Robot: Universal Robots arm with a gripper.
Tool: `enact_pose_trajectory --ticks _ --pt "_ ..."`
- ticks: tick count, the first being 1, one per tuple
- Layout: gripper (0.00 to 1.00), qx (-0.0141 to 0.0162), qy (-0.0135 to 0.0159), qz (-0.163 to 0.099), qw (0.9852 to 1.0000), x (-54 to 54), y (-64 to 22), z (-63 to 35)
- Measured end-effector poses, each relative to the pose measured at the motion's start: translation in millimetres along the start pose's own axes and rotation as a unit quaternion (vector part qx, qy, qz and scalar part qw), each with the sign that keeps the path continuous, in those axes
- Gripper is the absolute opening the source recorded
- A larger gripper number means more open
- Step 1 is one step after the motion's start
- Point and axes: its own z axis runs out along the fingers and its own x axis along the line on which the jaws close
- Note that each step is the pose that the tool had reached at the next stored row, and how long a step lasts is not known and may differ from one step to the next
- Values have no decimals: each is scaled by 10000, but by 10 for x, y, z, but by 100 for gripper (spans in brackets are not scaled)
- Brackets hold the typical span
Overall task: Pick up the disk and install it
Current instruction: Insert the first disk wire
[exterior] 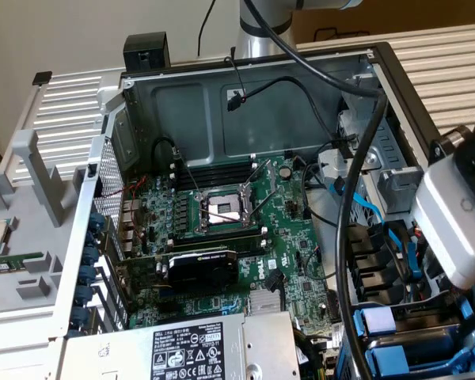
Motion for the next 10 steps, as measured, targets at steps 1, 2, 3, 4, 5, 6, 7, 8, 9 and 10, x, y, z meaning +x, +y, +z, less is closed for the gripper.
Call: enact_pose_trajectory --ticks 1,2,3,4,5,6,7,8,9,10 --pt "49 -2 -13 -20 10000 2 0 9" --pt "49 -2 -28 -31 10000 3 0 13" --pt "49 -2 -33 -34 10000 4 1 14" --pt "49 -2 -33 -36 10000 4 1 15" --pt "49 -3 -34 -39 10000 5 0 16" --pt "49 -3 -35 -43 10000 6 1 20" --pt "49 -4 -38 -49 10000 8 2 27" --pt "49 -5 -41 -56 10000 9 3 35" --pt "49 -5 -45 -65 10000 11 4 42" --pt "49 -6 -48 -72 10000 12 5 49"
